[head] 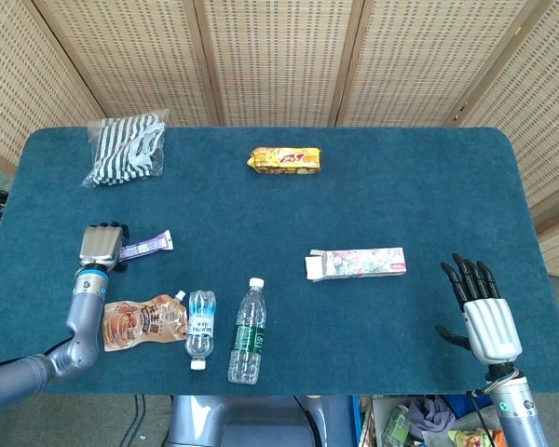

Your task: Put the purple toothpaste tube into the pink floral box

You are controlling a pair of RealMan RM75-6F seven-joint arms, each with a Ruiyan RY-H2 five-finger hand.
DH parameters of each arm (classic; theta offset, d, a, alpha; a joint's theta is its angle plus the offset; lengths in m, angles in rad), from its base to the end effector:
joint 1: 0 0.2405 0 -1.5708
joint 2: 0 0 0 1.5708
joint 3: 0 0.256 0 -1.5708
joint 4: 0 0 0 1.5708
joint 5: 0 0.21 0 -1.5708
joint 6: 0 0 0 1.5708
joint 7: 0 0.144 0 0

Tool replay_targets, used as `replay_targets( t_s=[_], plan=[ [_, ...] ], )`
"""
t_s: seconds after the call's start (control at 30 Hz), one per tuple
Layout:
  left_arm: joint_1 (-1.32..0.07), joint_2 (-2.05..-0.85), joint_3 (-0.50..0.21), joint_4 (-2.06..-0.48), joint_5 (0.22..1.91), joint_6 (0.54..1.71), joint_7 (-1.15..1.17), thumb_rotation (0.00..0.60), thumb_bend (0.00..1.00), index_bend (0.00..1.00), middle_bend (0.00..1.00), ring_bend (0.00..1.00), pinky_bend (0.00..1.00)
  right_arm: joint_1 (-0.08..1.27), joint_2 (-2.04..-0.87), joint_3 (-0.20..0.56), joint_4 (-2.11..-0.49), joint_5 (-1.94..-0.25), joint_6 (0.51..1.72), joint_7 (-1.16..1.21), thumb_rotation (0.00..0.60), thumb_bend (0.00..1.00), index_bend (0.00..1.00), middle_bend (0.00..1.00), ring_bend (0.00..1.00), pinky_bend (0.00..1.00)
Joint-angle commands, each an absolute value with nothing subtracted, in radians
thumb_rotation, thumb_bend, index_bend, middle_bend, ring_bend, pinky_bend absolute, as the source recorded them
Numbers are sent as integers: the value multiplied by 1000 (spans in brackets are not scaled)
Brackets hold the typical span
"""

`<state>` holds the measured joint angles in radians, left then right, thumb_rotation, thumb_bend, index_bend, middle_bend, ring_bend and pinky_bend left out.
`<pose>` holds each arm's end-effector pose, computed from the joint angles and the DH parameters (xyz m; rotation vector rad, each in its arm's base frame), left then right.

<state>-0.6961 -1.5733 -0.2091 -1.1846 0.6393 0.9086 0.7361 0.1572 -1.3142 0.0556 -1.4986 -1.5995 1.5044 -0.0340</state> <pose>-0.2723 0.3795 0.0165 -1.5554 -0.9341 -0.3426 -0.2843 -0.2026 0.1044 1.4766 -0.8353 1.0626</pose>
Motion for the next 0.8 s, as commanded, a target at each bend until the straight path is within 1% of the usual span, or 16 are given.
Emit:
replay_targets(
  t_s=[0.03,0.27,0.3,0.37,0.47,0.53,0.63,0.8],
  plan=[
    [-700,-1580,-202,-1177,638,905,731,600,231,360,317,286,332,157,-1314,55,-1499,-1600,1505,-34,600,111,39,0,0,0],
    [-708,-1603,-187,-1157,639,904,728,600,231,397,347,311,356,155,-1313,59,-1499,-1594,1508,-31,600,111,39,0,0,0],
    [-708,-1607,-184,-1154,642,904,727,600,231,416,364,326,370,155,-1312,59,-1498,-1593,1508,-31,600,111,40,0,0,0],
    [-710,-1617,-179,-1146,652,908,723,600,231,484,429,378,411,154,-1312,59,-1498,-1592,1508,-29,600,111,40,0,0,0],
    [-710,-1637,-172,-1125,688,928,707,600,232,656,588,513,515,154,-1312,60,-1497,-1592,1511,-27,600,111,40,0,0,0],
    [-708,-1656,-164,-1103,727,947,687,600,248,724,647,563,557,153,-1311,62,-1497,-1592,1513,-25,600,111,40,0,0,0],
    [-700,-1684,-152,-1065,795,959,629,600,274,776,684,598,588,151,-1309,63,-1498,-1590,1516,-21,600,111,40,0,0,0],
    [-690,-1685,-137,-1044,925,996,531,600,276,792,689,613,600,150,-1306,65,-1497,-1587,1517,-17,600,111,40,0,0,0]
  ],
)
